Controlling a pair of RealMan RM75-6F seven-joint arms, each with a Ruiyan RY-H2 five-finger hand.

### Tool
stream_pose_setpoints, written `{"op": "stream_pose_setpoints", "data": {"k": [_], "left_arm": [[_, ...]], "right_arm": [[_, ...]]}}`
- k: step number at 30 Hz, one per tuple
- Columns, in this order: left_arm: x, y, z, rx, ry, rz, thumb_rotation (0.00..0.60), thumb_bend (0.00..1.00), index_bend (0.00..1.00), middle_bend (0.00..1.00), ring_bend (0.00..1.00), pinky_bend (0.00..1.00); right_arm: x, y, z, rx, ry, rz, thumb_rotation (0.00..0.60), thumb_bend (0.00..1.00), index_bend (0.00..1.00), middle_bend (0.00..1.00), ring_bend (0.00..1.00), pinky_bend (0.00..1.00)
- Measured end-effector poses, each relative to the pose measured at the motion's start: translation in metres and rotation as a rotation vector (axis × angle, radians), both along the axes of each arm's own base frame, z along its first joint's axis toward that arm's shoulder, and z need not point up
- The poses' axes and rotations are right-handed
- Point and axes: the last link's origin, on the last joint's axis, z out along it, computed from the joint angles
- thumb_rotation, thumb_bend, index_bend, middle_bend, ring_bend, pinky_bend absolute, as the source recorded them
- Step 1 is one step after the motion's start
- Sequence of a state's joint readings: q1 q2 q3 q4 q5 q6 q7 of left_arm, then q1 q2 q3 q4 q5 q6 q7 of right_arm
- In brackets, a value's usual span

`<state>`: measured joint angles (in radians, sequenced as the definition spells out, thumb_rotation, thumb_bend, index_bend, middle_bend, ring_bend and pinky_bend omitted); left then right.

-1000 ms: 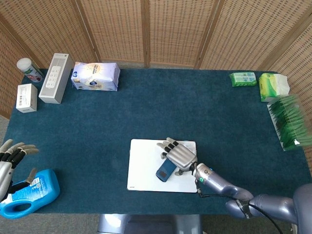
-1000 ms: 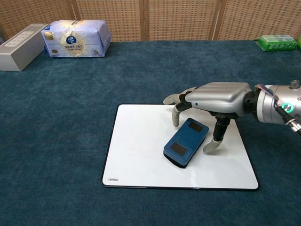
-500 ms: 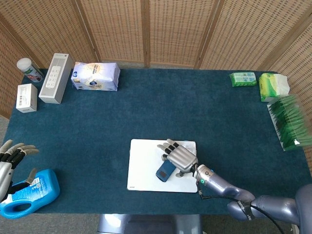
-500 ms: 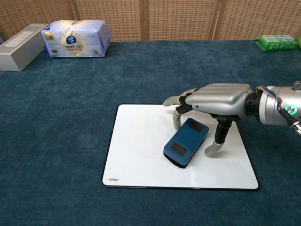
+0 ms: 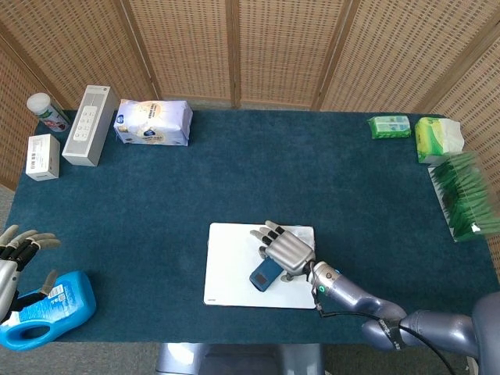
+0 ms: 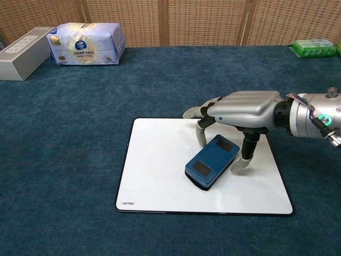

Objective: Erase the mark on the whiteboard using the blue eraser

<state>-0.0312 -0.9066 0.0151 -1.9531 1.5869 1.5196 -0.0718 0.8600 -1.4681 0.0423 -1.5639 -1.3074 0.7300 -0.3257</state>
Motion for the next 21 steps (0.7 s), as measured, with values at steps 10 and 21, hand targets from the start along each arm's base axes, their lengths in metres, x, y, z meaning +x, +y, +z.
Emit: {"op": "stream_pose_setpoints", "data": {"k": [10, 21], "left_arm": [[-0.0016, -0.0005, -0.0005, -0.002, -0.001, 0.002, 0.6, 0.49, 0.29, 0.27, 0.19, 0.0], [-0.0024, -0.0014, -0.0004, 0.0, -0.003, 0.003, 0.6, 0.5, 0.29, 0.27, 0.19, 0.0]], "right_arm": [[0.0014, -0.0005, 0.0008, 0.017, 0.048, 0.011, 0.6, 0.0, 0.37, 0.01, 0.0, 0.0], [0.0054, -0.0009, 0.007, 0.009, 0.058, 0.004, 0.6, 0.0, 0.33, 0.0, 0.0, 0.0]]}}
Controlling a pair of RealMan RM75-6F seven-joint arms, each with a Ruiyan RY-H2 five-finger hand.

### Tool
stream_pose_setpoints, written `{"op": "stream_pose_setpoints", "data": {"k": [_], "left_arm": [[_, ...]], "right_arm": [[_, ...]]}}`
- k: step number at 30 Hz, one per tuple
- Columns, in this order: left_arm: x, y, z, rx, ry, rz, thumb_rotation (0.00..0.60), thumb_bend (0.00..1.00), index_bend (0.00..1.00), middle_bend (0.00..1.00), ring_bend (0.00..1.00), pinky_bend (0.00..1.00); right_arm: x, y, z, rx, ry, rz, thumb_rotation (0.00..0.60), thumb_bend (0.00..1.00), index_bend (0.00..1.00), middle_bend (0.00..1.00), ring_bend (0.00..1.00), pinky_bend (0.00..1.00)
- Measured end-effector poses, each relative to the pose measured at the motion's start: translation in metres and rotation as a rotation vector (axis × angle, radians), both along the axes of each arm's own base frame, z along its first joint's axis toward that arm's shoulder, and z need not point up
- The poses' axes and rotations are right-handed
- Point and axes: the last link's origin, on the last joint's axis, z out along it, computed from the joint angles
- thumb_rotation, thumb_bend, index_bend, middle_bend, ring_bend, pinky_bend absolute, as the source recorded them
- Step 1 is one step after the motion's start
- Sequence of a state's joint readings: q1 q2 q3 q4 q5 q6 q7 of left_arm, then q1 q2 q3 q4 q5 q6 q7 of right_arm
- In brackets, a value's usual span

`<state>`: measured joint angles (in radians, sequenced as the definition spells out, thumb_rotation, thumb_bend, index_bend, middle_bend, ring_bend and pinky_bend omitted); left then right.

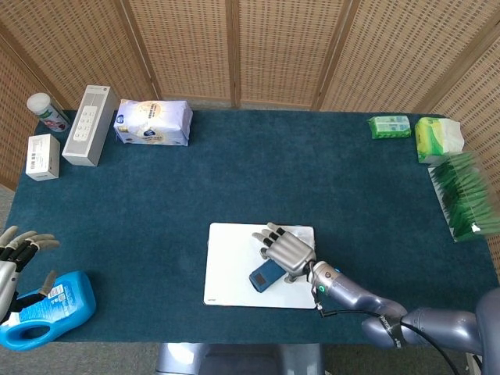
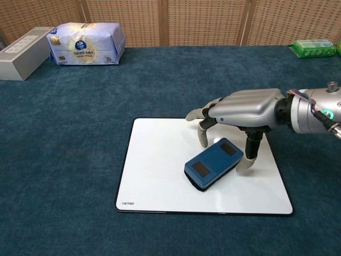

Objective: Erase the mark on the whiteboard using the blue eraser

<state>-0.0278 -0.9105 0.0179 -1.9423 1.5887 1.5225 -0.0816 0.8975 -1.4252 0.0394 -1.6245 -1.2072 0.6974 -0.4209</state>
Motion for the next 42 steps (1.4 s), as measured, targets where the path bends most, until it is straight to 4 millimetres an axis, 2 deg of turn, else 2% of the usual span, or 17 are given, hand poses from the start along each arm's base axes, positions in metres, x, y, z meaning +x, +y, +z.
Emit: {"op": "stream_pose_setpoints", "data": {"k": [7, 23, 26, 30, 33, 38, 42], "left_arm": [[0.001, 0.0, -0.001, -0.005, -0.001, -0.007, 0.6, 0.49, 0.29, 0.27, 0.19, 0.0], [-0.002, -0.002, 0.001, 0.002, -0.002, -0.001, 0.6, 0.49, 0.28, 0.27, 0.18, 0.0], [-0.003, -0.002, 0.001, 0.003, -0.005, 0.003, 0.6, 0.49, 0.28, 0.27, 0.18, 0.0], [-0.004, -0.002, 0.0, 0.002, -0.008, 0.003, 0.6, 0.49, 0.27, 0.27, 0.18, 0.0], [-0.005, -0.002, -0.001, -0.002, -0.01, 0.004, 0.6, 0.5, 0.26, 0.27, 0.18, 0.0], [-0.005, -0.002, -0.001, -0.003, -0.01, 0.005, 0.6, 0.49, 0.26, 0.27, 0.18, 0.0], [-0.005, -0.002, -0.001, -0.002, -0.008, 0.006, 0.6, 0.49, 0.26, 0.27, 0.17, 0.0]], "right_arm": [[0.001, 0.002, 0.007, -0.013, -0.01, -0.008, 0.6, 0.0, 0.33, 0.0, 0.0, 0.0], [0.004, 0.008, -0.002, 0.004, 0.013, -0.003, 0.6, 0.0, 0.35, 0.0, 0.0, 0.0], [0.004, 0.007, -0.002, 0.002, 0.018, -0.006, 0.6, 0.0, 0.4, 0.01, 0.0, 0.0], [0.005, 0.008, -0.002, 0.001, 0.009, -0.011, 0.6, 0.0, 0.57, 0.05, 0.0, 0.0], [0.006, 0.009, -0.002, 0.008, -0.001, -0.022, 0.6, 0.0, 0.65, 0.07, 0.0, 0.0], [0.008, 0.009, 0.0, 0.007, -0.024, -0.039, 0.6, 0.0, 0.7, 0.1, 0.0, 0.0], [0.013, 0.007, 0.001, -0.001, -0.057, -0.045, 0.6, 0.0, 0.7, 0.11, 0.0, 0.0]]}}
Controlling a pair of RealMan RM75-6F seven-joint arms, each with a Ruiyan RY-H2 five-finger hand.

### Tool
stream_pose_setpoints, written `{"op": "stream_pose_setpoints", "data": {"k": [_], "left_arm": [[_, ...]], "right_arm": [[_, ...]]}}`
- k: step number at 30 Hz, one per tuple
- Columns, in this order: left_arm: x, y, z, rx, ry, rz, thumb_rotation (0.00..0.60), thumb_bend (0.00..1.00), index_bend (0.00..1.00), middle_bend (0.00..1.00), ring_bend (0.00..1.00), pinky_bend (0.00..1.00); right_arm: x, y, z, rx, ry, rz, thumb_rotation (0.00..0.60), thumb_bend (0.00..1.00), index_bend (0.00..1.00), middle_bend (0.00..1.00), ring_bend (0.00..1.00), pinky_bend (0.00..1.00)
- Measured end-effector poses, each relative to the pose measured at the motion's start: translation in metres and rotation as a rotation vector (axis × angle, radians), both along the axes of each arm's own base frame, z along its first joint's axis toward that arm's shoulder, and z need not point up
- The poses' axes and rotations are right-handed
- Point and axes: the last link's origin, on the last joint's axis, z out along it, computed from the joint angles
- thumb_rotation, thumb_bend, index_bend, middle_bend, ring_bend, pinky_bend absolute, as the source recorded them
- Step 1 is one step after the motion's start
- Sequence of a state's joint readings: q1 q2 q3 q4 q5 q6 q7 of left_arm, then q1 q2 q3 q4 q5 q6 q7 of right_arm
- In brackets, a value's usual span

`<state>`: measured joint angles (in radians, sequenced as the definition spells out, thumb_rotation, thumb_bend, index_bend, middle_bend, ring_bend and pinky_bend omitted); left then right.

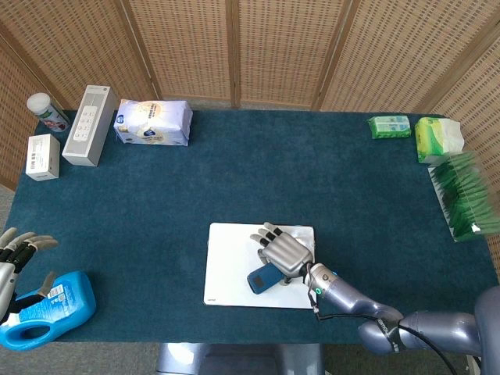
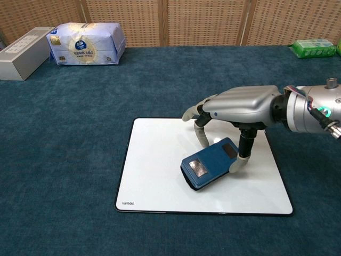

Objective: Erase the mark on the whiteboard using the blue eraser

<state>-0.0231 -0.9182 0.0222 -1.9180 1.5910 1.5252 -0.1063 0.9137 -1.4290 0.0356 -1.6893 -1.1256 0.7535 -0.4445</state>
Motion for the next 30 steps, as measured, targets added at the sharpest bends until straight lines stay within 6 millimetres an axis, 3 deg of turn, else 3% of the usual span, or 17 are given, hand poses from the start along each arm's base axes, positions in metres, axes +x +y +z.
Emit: {"op": "stream_pose_setpoints", "data": {"k": [12, 18, 30], "left_arm": [[-0.001, 0.0, 0.001, -0.006, 0.007, 0.009, 0.6, 0.49, 0.26, 0.27, 0.17, 0.0], [-0.001, -0.002, 0.001, -0.006, 0.009, 0.016, 0.6, 0.5, 0.26, 0.27, 0.17, 0.0], [0.002, 0.002, -0.001, -0.019, 0.006, 0.0, 0.6, 0.49, 0.25, 0.26, 0.17, 0.0]], "right_arm": [[0.007, -0.009, -0.015, 0.013, -0.017, -0.014, 0.6, 0.0, 0.7, 0.11, 0.0, 0.0], [0.001, -0.01, -0.021, 0.028, 0.02, -0.019, 0.6, 0.0, 0.71, 0.12, 0.0, 0.0], [-0.016, -0.006, -0.006, 0.007, 0.064, -0.051, 0.6, 0.0, 0.71, 0.13, 0.0, 0.0]]}}
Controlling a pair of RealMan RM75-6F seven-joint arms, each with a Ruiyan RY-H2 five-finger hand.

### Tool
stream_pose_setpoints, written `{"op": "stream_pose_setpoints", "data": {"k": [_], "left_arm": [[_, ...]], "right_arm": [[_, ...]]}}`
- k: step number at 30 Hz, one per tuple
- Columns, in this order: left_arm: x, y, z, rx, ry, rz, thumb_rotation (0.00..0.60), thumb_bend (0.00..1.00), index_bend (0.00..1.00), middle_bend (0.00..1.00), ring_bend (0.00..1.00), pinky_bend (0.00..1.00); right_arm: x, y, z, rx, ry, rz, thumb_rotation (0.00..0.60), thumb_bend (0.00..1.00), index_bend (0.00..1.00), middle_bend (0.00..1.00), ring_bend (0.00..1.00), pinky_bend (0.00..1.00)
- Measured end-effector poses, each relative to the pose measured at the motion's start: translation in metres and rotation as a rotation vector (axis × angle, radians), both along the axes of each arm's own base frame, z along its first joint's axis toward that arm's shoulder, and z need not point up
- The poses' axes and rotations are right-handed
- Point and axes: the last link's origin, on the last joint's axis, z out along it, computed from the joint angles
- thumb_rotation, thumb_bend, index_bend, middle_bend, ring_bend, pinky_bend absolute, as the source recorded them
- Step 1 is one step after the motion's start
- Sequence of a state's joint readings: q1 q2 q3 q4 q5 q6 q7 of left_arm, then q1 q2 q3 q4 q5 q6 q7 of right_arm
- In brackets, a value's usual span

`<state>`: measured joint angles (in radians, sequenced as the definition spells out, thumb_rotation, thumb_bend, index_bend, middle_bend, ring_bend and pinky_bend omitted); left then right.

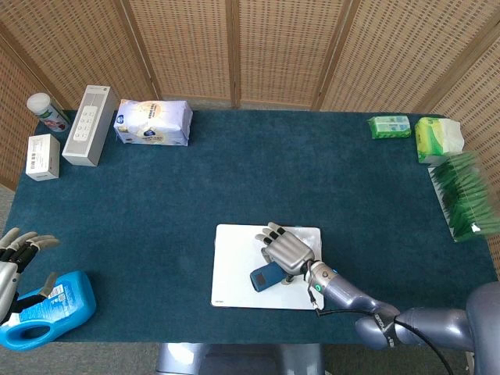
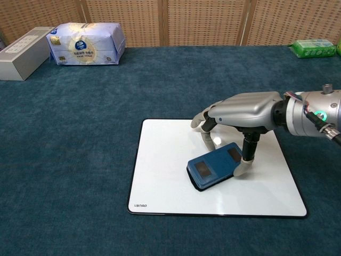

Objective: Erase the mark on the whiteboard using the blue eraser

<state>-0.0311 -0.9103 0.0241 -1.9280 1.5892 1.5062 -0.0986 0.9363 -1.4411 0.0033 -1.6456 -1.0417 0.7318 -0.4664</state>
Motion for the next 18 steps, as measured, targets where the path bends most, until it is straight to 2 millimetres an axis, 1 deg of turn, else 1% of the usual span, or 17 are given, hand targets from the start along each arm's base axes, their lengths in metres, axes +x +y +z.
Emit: {"op": "stream_pose_setpoints", "data": {"k": [5, 10, 12, 14, 18], "left_arm": [[0.001, 0.0, 0.0, -0.004, -0.001, -0.003, 0.6, 0.49, 0.25, 0.26, 0.17, 0.0], [0.0, 0.0, -0.001, -0.009, -0.005, -0.003, 0.6, 0.49, 0.25, 0.26, 0.17, 0.0], [0.0, 0.0, -0.001, -0.008, -0.006, -0.006, 0.6, 0.49, 0.25, 0.26, 0.17, 0.0], [0.0, 0.0, -0.001, -0.006, -0.006, -0.007, 0.6, 0.49, 0.25, 0.26, 0.17, 0.0], [-0.001, -0.001, 0.001, -0.002, -0.004, -0.003, 0.6, 0.5, 0.25, 0.26, 0.17, 0.0]], "right_arm": [[-0.009, 0.001, 0.011, -0.017, 0.011, -0.021, 0.6, 0.0, 0.71, 0.13, 0.0, 0.0], [-0.017, -0.001, 0.031, -0.055, 0.02, -0.039, 0.6, 0.0, 0.71, 0.13, 0.0, 0.0], [-0.015, -0.002, 0.038, -0.07, 0.006, -0.042, 0.6, 0.0, 0.71, 0.13, 0.0, 0.0], [-0.01, -0.004, 0.04, -0.078, -0.014, -0.037, 0.6, 0.0, 0.71, 0.13, 0.0, 0.0], [-0.001, -0.009, 0.035, -0.077, -0.045, -0.029, 0.6, 0.0, 0.71, 0.13, 0.0, 0.0]]}}
